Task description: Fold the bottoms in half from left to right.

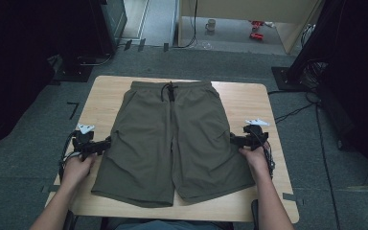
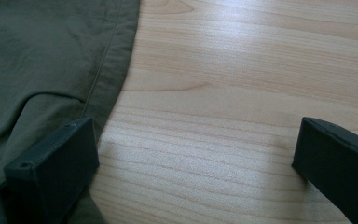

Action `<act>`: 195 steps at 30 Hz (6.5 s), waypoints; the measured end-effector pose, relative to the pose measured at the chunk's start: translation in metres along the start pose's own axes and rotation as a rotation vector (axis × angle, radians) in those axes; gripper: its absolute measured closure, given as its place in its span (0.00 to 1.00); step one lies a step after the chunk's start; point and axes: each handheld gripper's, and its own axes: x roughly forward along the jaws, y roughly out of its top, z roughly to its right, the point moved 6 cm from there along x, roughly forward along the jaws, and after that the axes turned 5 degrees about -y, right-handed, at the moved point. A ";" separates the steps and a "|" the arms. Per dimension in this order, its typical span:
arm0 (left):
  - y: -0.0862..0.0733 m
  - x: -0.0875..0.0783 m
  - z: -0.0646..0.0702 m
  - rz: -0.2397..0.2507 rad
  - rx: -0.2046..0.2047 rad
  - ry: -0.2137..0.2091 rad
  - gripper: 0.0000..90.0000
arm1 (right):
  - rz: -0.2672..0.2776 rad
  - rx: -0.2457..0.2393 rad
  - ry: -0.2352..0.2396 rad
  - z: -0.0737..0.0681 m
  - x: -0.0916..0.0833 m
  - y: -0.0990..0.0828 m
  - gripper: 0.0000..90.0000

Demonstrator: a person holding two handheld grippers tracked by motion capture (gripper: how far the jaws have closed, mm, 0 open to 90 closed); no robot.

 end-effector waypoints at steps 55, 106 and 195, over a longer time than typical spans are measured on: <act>-0.009 -0.062 0.000 -0.020 0.197 -0.339 0.24 | 0.050 -0.086 0.202 -0.040 -0.029 0.030 0.28; -0.073 -0.078 0.021 -0.028 0.396 -0.434 0.28 | 0.115 -0.208 0.412 -0.169 -0.034 0.064 0.35; -0.077 -0.089 0.030 -0.042 0.340 -0.522 0.55 | 0.062 -0.331 0.489 -0.402 0.098 0.146 0.38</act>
